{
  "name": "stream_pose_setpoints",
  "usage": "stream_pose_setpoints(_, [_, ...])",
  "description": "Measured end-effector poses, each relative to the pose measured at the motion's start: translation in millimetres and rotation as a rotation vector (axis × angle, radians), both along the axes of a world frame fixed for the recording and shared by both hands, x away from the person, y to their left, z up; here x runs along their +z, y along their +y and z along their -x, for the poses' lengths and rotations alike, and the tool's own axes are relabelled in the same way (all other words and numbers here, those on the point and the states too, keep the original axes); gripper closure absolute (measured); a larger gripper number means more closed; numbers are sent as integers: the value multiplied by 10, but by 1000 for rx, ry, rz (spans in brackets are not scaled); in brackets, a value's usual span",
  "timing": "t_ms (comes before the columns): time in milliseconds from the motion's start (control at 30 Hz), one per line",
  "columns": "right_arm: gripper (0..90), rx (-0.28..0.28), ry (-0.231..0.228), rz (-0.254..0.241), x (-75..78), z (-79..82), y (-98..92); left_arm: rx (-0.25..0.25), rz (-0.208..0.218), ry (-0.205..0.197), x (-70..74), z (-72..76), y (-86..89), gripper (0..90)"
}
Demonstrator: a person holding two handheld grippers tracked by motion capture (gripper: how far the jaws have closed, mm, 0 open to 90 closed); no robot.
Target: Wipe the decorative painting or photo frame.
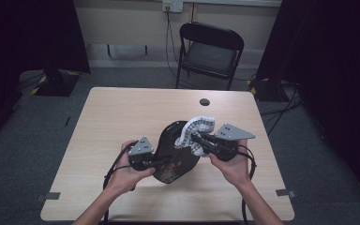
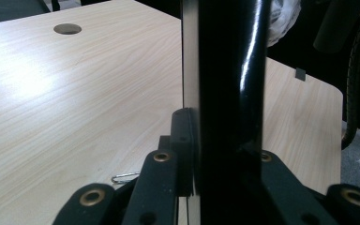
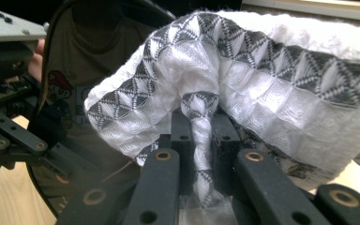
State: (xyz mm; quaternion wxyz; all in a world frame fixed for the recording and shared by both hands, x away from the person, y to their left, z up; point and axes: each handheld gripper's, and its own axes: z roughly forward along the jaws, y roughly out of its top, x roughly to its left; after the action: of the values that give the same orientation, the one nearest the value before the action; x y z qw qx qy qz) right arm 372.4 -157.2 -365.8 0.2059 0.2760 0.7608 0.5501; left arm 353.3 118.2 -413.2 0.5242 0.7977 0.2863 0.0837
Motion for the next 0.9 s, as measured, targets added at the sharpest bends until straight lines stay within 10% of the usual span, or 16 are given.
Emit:
stream_pose_setpoints(167, [833,19,56,53,-151,-4,77,13,-2,-3,1,-3,13,799])
stream_pose_setpoints(400, [828,-35,14,-8,-41,-31,-40,3,-5,-8,1,1,9,800])
stream_pose_setpoints(900, [828,-46,50,23,-152,-86,-64,13,-9,-14,3,2,14,798])
